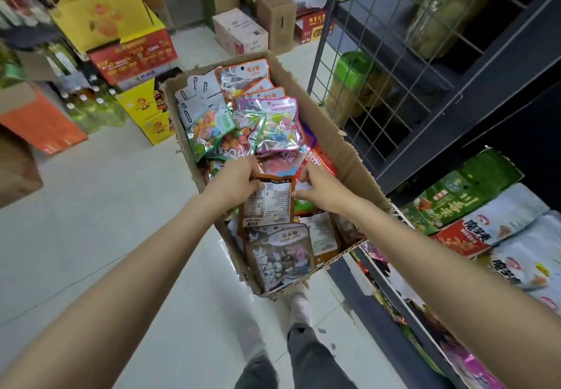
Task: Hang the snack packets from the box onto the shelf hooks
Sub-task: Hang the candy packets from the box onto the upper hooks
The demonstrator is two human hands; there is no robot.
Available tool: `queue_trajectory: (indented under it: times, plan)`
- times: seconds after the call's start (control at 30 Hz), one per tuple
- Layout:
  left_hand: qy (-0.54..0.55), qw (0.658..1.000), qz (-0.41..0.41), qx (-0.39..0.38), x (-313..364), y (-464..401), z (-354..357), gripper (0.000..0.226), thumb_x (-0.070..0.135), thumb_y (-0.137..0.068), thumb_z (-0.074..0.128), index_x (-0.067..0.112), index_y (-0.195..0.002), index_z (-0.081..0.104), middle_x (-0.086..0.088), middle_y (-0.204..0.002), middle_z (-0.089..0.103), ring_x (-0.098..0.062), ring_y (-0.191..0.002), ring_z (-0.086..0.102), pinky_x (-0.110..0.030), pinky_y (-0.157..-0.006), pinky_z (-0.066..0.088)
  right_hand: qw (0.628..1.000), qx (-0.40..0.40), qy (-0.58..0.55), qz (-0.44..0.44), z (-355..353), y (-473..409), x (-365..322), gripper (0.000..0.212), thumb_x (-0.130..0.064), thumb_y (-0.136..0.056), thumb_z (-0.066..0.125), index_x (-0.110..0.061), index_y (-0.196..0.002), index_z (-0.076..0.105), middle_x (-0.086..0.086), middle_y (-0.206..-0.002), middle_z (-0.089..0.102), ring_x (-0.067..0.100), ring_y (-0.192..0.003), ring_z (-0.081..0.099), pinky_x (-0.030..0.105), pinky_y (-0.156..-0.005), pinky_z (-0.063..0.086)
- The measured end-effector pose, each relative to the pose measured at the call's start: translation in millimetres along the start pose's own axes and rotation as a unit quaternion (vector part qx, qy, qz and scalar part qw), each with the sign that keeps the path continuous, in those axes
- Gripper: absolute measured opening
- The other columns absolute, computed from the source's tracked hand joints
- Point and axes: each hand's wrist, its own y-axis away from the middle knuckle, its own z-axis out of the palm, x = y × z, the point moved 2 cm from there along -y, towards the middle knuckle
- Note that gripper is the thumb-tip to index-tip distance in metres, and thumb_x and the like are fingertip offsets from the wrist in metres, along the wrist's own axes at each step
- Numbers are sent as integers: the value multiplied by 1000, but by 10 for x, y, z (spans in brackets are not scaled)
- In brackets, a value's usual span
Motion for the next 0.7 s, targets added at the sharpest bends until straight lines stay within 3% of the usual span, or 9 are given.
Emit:
queue_trajectory:
  times: [0.07, 0.17, 0.23, 0.27, 0.33, 0.4, 0.5, 0.63, 0.7]
  plan:
    - [17, 999, 3, 35, -19, 61, -2, 16, 11, -89, 61, 10, -100, 51, -11, -87, 60, -25, -77, 57, -36, -68, 48, 1000, -10, 10, -16, 45, 46, -13, 28, -32, -87, 66, -16, -93, 43, -2, -96, 41, 14, -83, 41, 24, -63, 29]
    - [34, 996, 30, 72, -10, 121, -31, 19, 4, -91, 54, 16, -104, 48, -10, -79, 60, -26, -68, 57, -38, -64, 48, 994, -105, 26, -32, 155, 112, -69, 20, -32, -87, 67, -17, -92, 55, 0, -98, 52, 17, -88, 51, 24, -69, 39]
    - [29, 995, 45, 84, 0, 129, -61, 17, 2, -92, 51, 16, -99, 58, -13, -87, 65, -30, -77, 61, -36, -70, 48, 986, -165, 17, -12, 189, 167, -122, 17, -31, -85, 68, -16, -92, 64, -4, -92, 60, 12, -85, 55, 24, -73, 43]
    - [25, 995, 47, 84, 2, 135, -81, 19, 2, -93, 50, 15, -97, 63, -11, -93, 66, -28, -81, 62, -32, -72, 48, 984, -179, 10, -6, 196, 190, -146, 15, -30, -85, 68, -16, -89, 67, -5, -89, 62, 10, -83, 56, 23, -74, 45]
    - [41, 995, 45, 78, 15, 178, -126, 22, 3, -94, 49, 13, -97, 69, -4, -97, 66, -19, -71, 61, -12, -62, 43, 982, -190, 2, -5, 206, 222, -186, 7, -23, -87, 67, -17, -82, 67, -8, -82, 63, 6, -77, 57, 17, -72, 45]
    - [68, 994, 45, 73, 43, 237, -179, 25, 4, -94, 47, 9, -99, 71, -2, -91, 64, -5, -53, 49, -6, -50, 37, 983, -181, 24, -13, 212, 237, -218, 16, -14, -89, 63, -19, -74, 63, -11, -74, 59, 3, -70, 53, 11, -63, 40]
    - [116, 990, 41, 64, 62, 316, -256, 23, 5, -94, 48, 5, -103, 70, 3, -73, 56, -2, -42, 45, -5, -42, 33, 990, -125, 55, -20, 170, 256, -232, 27, -14, -92, 60, -23, -67, 54, -9, -72, 53, 4, -68, 48, 21, -65, 39]
    - [178, 983, 33, 2, 81, 376, -373, 26, 3, -82, 62, 10, -107, 66, -6, -79, 61, -14, -66, 53, -18, -61, 41, 998, -46, -13, -33, -94, 390, -232, 28, -12, -93, 57, -24, -68, 51, -9, -71, 51, 3, -67, 44, 23, -66, 34]
    - [187, 981, 54, -17, 126, 379, -450, 36, -3, -79, 65, 0, -115, 63, -7, -85, 62, -11, -74, 55, -11, -60, 41, 996, -7, -71, -46, -262, 521, -242, 24, -10, -94, 55, -21, -72, 53, -6, -76, 52, 5, -71, 46, 18, -68, 35]
